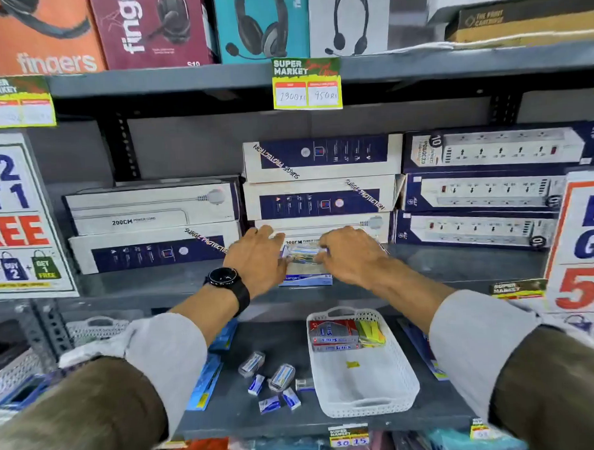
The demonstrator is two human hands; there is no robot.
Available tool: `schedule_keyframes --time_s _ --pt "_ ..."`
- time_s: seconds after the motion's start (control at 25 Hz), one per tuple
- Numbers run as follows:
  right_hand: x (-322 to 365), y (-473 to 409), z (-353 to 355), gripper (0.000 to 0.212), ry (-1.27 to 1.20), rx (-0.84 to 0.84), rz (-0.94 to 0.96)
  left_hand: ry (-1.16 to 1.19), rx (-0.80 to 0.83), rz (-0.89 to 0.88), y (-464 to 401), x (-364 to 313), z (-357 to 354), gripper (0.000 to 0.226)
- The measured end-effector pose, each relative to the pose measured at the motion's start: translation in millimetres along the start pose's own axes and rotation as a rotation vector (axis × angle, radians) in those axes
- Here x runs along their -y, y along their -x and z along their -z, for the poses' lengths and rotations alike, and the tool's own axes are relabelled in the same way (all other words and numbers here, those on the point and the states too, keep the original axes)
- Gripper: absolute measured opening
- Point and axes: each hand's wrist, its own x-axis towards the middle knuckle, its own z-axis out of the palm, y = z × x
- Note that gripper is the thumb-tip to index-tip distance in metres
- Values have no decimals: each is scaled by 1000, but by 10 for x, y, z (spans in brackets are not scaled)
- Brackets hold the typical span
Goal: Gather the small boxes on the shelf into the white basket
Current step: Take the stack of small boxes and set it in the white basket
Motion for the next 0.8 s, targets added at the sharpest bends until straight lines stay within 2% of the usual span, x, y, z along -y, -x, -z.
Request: schedule_keyframes --time_s 0.12,0.2,0.28,0.44,0.6,0.68,0.8 --pt "-22 -245 -129 8 -58 75 -87 181 257 146 -212 52 -224 36" --pt "-23 -354 -203 17 -71 148 -156 343 426 250 -334 88 -333 33" --pt "-30 -411 -268 23 -114 141 -194 507 508 297 -397 133 -400 30" --pt "-42 -349 -253 25 -191 114 -206 618 472 356 -304 117 -334 23" --pt "-69 -17 -107 8 -330 118 -208 707 406 387 14 25 -27 25" --pt "-74 235 -47 2 -447 122 -231 720 408 392 251 -39 125 25" --pt "-93 754 -1 6 -556 147 -236 771 459 399 745 -248 271 25"
